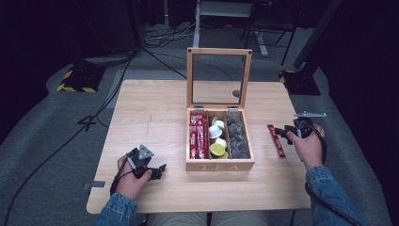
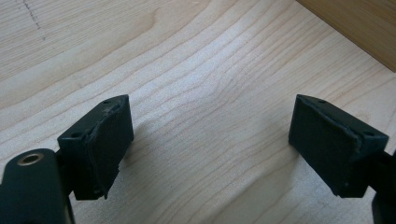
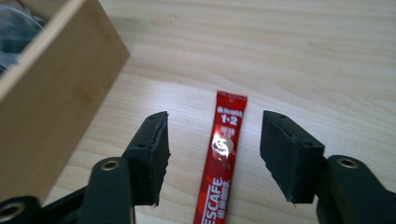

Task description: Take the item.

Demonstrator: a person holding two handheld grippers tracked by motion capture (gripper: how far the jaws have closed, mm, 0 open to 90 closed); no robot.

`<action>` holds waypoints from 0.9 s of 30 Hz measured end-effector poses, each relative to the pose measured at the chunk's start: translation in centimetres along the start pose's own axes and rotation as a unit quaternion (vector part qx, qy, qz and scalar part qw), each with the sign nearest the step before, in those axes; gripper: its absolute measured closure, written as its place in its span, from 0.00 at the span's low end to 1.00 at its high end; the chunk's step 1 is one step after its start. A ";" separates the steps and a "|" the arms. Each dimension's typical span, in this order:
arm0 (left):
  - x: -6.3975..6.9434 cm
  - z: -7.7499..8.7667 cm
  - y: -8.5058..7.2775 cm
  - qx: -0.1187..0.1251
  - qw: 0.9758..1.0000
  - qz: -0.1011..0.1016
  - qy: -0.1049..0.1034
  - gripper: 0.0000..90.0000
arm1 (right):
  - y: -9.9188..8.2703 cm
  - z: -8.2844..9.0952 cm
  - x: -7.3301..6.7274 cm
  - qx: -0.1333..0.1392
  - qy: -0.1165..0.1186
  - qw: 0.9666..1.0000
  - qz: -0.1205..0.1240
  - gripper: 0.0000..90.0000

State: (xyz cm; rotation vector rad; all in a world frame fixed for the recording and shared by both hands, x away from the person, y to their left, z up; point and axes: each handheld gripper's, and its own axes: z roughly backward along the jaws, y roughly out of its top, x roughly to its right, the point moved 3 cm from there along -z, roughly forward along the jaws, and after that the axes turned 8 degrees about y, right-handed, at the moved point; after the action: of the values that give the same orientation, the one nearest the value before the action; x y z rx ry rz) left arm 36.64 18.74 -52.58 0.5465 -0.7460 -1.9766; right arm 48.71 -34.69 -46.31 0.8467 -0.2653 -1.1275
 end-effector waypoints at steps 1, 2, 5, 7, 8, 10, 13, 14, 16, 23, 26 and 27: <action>0.0 0.0 0.0 -0.001 1.000 -0.001 0.000 0.16 | 0.2 0.2 -0.1 0.006 0.003 1.000 0.001 0.47; 0.0 0.0 0.0 0.000 1.000 -0.001 0.000 0.16 | 0.4 0.5 -0.2 0.013 0.007 1.000 0.003 0.47; 0.0 0.0 0.0 -0.002 1.000 -0.002 0.001 0.16 | 1.0 1.1 -0.8 0.029 0.019 0.999 0.011 0.46; 0.0 -0.1 0.1 -0.001 1.000 0.001 -0.001 0.16 | 1.4 1.6 -1.3 0.043 0.029 0.998 0.022 0.46; 0.0 -0.1 0.1 -0.001 1.000 0.000 -0.001 0.16 | 1.6 1.8 -1.6 0.050 0.036 0.998 0.028 0.46; 0.0 -0.1 0.1 -0.002 1.000 0.001 -0.001 0.15 | 2.1 2.1 -2.1 0.063 0.044 0.997 0.029 0.46; 0.0 -0.1 0.1 -0.003 1.000 0.000 0.000 0.15 | 2.8 2.6 -2.9 0.080 0.055 0.994 0.041 0.45; -0.1 -0.2 0.2 -0.002 1.000 -0.001 -0.001 0.15 | 3.0 2.8 -3.2 0.085 0.059 0.994 0.045 0.45; -0.1 -0.2 0.2 -0.003 1.000 -0.001 -0.002 0.15 | 3.4 3.0 -3.8 0.090 0.064 0.993 0.052 0.45; -0.1 -0.2 0.3 -0.003 1.000 -0.004 -0.002 0.15 | 4.7 3.8 -5.7 0.106 0.081 0.988 0.072 0.44; -0.1 -0.3 0.3 -0.003 1.000 -0.004 -0.002 0.15 | 5.3 4.0 -6.5 0.110 0.087 0.987 0.079 0.44; -0.1 -0.2 0.3 -0.003 1.000 -0.004 -0.002 0.15 | 5.5 4.1 -6.8 0.111 0.090 0.986 0.083 0.44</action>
State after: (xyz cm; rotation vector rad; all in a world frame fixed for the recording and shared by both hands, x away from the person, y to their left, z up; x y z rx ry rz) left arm 36.99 18.65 -52.57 0.5436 -0.7410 -1.9869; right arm 47.14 -29.73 -38.14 1.0971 -0.3102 -0.8695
